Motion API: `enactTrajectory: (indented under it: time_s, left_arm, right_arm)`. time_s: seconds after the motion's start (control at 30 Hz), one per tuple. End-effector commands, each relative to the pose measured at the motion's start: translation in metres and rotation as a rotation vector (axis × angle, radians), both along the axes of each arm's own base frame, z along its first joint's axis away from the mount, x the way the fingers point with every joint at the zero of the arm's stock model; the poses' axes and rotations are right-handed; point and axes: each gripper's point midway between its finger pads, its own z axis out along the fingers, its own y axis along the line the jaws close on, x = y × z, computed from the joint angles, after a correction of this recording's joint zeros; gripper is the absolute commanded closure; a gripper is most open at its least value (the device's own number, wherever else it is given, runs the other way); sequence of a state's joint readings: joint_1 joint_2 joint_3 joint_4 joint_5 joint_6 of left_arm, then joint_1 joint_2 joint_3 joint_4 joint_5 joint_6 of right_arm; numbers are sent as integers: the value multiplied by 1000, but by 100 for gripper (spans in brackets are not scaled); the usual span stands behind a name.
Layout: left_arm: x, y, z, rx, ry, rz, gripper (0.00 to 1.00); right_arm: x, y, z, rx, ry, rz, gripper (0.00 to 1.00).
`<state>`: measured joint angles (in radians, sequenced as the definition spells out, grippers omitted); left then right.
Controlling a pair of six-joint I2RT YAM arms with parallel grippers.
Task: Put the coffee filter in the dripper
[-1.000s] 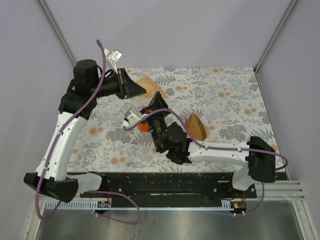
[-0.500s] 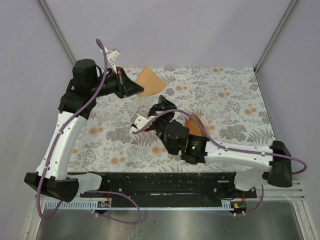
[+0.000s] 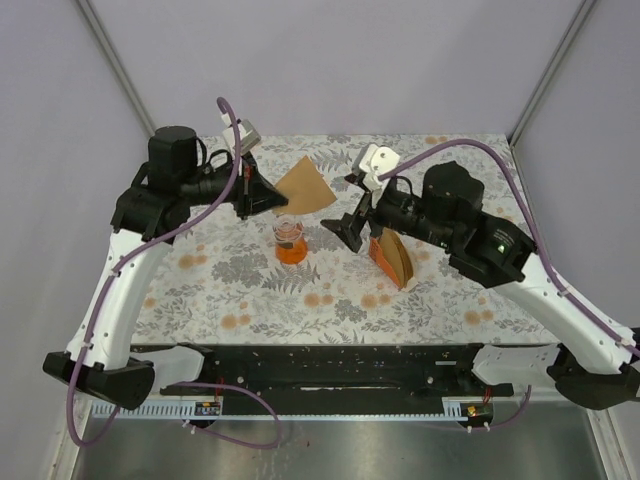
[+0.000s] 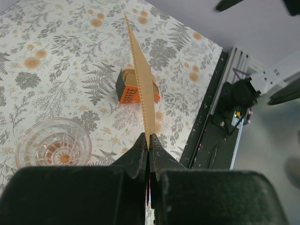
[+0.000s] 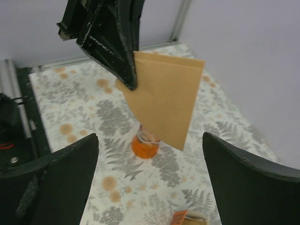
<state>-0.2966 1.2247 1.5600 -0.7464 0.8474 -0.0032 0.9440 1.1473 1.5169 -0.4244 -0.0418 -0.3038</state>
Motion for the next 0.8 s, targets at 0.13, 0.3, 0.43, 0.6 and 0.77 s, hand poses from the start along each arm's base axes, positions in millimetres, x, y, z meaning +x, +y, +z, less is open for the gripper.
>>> enactTrajectory:
  time_s: [0.13,0.3,0.43,0.6,0.77]
  left_arm:
    - [-70,5,25,66,-277,-260,100]
    - [-91,8,18,98,-316,-329,100]
    - [-101,8,13,109,-317,-365,100]
    - [-104,6,16,100,-320,-382,100]
    - [-104,3,20,85,-300,-387,100]
  right_arm:
    - [-37,37,-32,-79,321,345,1]
    - [-37,44,-38,-79,359,383,4]
    - [-49,52,-32,-57,383,476,18]
    - [-58,66,-32,-30,432,573,39]
    - [-57,77,-38,-28,484,610,60]
